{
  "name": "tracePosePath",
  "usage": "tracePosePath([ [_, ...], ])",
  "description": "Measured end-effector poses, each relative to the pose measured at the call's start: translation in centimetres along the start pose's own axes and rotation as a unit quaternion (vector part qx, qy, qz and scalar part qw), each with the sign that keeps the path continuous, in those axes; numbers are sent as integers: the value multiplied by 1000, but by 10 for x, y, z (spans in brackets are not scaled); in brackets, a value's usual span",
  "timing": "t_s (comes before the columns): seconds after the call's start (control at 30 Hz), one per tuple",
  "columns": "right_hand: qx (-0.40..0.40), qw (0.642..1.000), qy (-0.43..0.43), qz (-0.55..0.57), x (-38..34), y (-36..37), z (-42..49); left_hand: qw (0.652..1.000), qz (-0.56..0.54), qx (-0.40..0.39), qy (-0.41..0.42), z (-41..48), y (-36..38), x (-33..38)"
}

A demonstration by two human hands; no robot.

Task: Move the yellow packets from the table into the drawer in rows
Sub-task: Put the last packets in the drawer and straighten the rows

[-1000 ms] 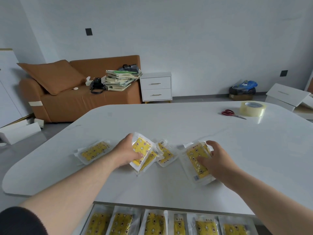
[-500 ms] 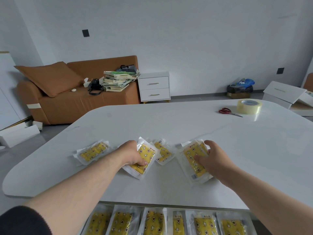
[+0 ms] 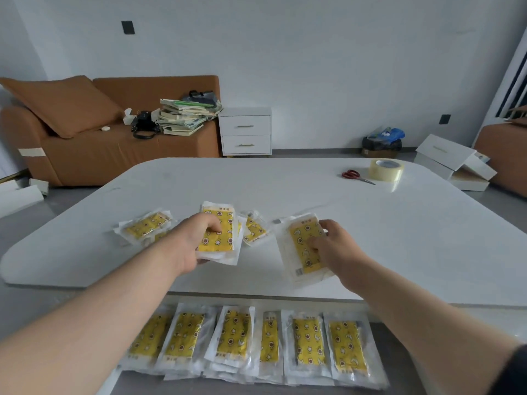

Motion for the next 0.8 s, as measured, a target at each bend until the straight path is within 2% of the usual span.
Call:
tracePosePath([
  [0.1,-20,1000,11,10,2,0,-31,999,-33,-30,-8,-30,13,-15],
  [0.27,-40,998,57,1,29,-2,-81,993,-2,-108,-43,-76,39,-51],
  [0.37,-64,994,86,-13,55,-3,-102,992,62,-101,-48,-89,43,-79],
  [0.57,-82,984,149,-52,104,-7,-119,973,172,-103,-111,-91,56,-140],
  [0.8,-59,980,187,-42,131,-11,-95,971,181,-74,-138,-58,76,-166],
])
Point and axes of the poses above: each hand's wrist, its own z-axis towards the middle knuckle, its own y-axis out of the palm, x = y × z, the point moved 6 cm from there along z, towards the middle knuckle, and after that the axes turned 10 degrees about -x, right-handed, at the moved point
